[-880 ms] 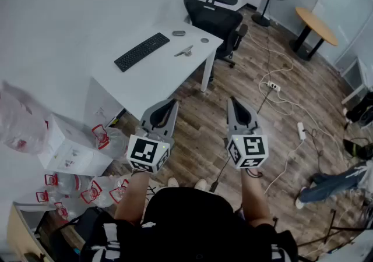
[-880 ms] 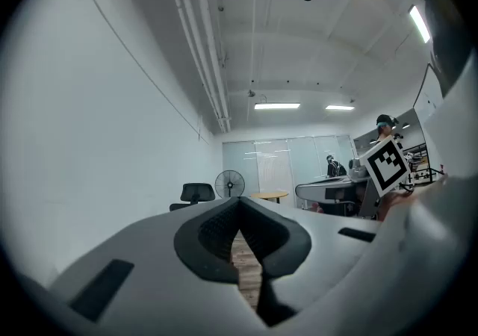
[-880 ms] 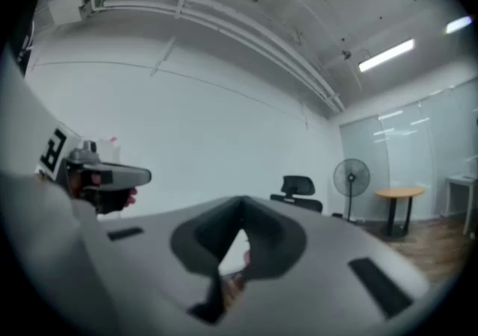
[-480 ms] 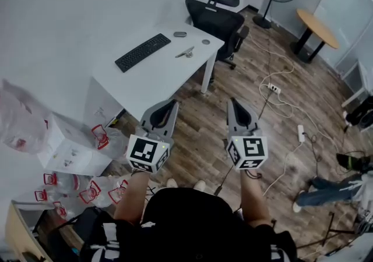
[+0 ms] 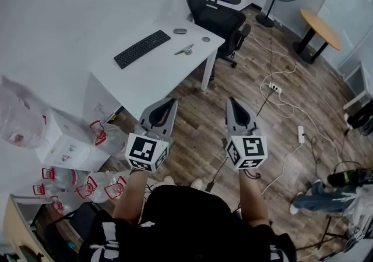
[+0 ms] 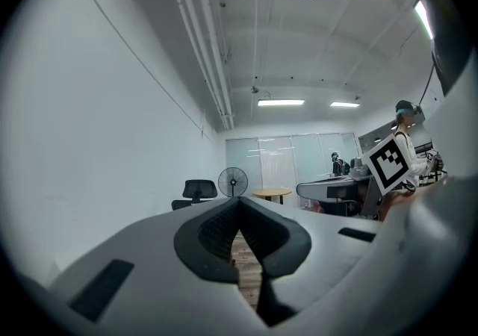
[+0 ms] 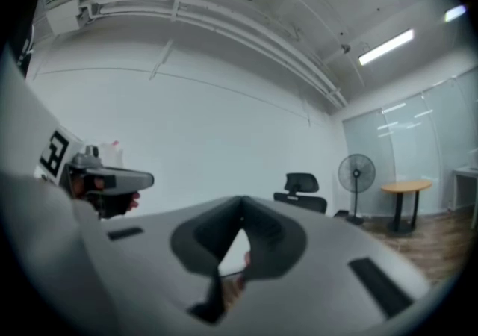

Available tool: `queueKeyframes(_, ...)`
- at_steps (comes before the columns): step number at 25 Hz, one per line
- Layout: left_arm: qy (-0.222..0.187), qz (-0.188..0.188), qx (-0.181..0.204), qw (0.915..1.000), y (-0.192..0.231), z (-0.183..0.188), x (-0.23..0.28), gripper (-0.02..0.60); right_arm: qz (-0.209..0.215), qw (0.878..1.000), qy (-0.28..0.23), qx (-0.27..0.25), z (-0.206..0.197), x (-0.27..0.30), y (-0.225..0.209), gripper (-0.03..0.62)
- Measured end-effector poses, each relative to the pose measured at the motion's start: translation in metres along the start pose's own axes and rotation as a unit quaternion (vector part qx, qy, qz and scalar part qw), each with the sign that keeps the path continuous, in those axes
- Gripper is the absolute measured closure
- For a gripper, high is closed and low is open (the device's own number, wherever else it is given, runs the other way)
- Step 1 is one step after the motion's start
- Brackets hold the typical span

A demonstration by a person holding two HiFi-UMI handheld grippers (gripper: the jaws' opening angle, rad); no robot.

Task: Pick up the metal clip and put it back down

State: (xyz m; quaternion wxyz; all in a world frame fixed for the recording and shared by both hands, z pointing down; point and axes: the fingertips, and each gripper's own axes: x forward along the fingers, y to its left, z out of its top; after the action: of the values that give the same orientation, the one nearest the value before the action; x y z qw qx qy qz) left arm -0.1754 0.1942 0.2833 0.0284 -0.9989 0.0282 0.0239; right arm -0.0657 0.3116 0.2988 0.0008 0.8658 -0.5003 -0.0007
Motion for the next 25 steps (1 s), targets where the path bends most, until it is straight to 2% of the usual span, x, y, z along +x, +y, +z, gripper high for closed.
queueKeyframes(7,0.008,0.012,0.008,0.9999,-0.026,-0.013,0.01,0.557,0.019,1.0,0.014,0.005,-0.02,-0.008,-0.021,0.56)
queueKeyframes(13,0.016,0.008,-0.004,0.9998,-0.035,-0.024,0.023,0.557,0.02,0.999,0.03,0.011,-0.036,-0.003,-0.038,0.559)
queueKeyframes(19,0.014,0.01,-0.005,0.9998,-0.017,-0.033,0.049,0.557,0.025,0.999,0.04,0.008,-0.046,0.024,-0.045,0.56)
queueKeyframes(25,0.016,0.011,-0.007,0.9998,0.022,-0.044,0.092,0.557,0.024,0.998,0.054,0.004,-0.055,0.078,-0.057,0.56)
